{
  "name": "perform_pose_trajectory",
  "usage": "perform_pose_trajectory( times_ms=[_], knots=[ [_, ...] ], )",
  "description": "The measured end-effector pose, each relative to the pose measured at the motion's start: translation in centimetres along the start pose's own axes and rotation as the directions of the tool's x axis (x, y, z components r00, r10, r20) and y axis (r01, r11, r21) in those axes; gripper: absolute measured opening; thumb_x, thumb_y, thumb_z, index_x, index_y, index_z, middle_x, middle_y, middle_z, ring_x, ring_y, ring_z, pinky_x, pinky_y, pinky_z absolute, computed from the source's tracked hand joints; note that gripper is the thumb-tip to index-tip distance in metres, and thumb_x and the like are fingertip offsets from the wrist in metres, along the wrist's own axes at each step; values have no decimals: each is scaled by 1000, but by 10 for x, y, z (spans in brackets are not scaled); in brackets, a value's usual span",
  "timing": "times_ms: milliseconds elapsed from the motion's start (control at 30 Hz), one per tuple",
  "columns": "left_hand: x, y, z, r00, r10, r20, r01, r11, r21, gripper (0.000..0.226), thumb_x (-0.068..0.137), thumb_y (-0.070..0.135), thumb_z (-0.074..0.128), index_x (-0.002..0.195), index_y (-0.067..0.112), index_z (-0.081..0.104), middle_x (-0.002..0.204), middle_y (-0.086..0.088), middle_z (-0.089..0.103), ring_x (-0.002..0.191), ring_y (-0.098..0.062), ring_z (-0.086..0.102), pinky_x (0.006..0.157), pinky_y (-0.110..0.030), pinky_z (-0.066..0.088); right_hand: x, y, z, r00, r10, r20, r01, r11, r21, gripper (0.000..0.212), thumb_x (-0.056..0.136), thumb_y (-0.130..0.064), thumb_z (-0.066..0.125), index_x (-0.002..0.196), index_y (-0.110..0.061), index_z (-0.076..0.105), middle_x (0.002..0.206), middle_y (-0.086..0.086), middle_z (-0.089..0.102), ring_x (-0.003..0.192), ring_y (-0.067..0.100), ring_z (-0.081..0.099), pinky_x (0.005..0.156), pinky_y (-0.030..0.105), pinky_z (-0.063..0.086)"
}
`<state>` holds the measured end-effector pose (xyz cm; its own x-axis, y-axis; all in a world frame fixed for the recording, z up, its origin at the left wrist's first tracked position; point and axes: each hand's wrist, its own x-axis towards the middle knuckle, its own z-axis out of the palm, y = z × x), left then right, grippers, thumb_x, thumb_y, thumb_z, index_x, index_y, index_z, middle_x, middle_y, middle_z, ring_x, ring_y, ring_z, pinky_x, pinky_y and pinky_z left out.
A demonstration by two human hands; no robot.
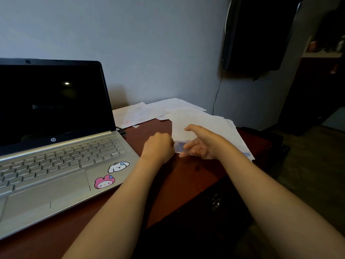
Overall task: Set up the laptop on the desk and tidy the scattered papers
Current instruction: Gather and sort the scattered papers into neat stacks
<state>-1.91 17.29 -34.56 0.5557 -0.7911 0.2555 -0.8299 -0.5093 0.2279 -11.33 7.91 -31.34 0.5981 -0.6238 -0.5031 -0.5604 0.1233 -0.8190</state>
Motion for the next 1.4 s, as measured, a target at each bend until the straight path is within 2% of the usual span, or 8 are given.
perform_pose_trajectory(
  times_ms=[233,400,633,767,900,1000,1200,1400],
  knots=[
    [1,-3,2,998,-46,-39,37,978,-207,28,89,9,46,116,11,53,116,-15,59,106,-35,53,76,-34,39,2,2,-19,898,-238,-369,201,970,-136,20,87,-20,50,71,-9,55,71,7,67,52,15,53,45,18,35],
    [0,6,15,963,150,225,-124,984,-125,40,102,35,27,135,25,46,132,-13,52,117,-32,50,95,-37,41,19,33,-49,681,-254,-687,-248,802,-543,56,89,-36,53,134,-7,38,141,19,34,131,36,31,103,46,31],
    [0,15,3,977,171,127,-149,975,-166,36,98,33,35,116,16,62,115,-12,63,88,-23,53,74,-27,39,30,46,-82,655,-114,-747,-255,897,-361,57,83,-28,63,130,-3,44,133,16,46,122,32,44,87,39,45],
    [-1,13,2,974,201,103,-178,964,-198,30,94,32,43,109,20,65,110,-9,65,84,-19,51,73,-25,39,27,40,-91,687,-78,-722,110,994,-2,31,80,-4,65,110,0,57,121,16,56,108,33,57,75,36,50],
    [-4,11,2,971,217,100,-186,949,-256,24,91,28,49,101,21,69,104,-6,68,88,-19,56,75,-24,40,17,40,-77,745,-1,-667,558,549,623,17,77,3,67,75,-9,55,89,7,64,86,22,61,61,30,53],
    [-6,13,3,954,274,125,-226,925,-304,21,90,24,52,98,21,71,97,0,68,84,-11,57,75,-22,44,19,37,-59,741,-26,-670,632,364,684,36,73,-4,73,107,-4,61,96,8,68,84,24,66,66,32,56],
    [-8,17,6,937,316,149,-239,891,-386,21,90,20,52,100,24,70,102,1,70,93,-11,60,81,-20,43,32,45,-29,786,17,-618,423,715,557,40,78,12,62,116,5,58,118,16,62,93,30,63,76,35,53],
    [4,2,1,998,63,16,-50,907,-417,42,89,20,48,131,24,49,129,-5,55,117,-23,53,95,-30,41,24,48,-47,726,50,-686,398,783,478,35,89,-3,57,124,2,54,126,14,59,111,29,58,79,25,43]
  ],
)
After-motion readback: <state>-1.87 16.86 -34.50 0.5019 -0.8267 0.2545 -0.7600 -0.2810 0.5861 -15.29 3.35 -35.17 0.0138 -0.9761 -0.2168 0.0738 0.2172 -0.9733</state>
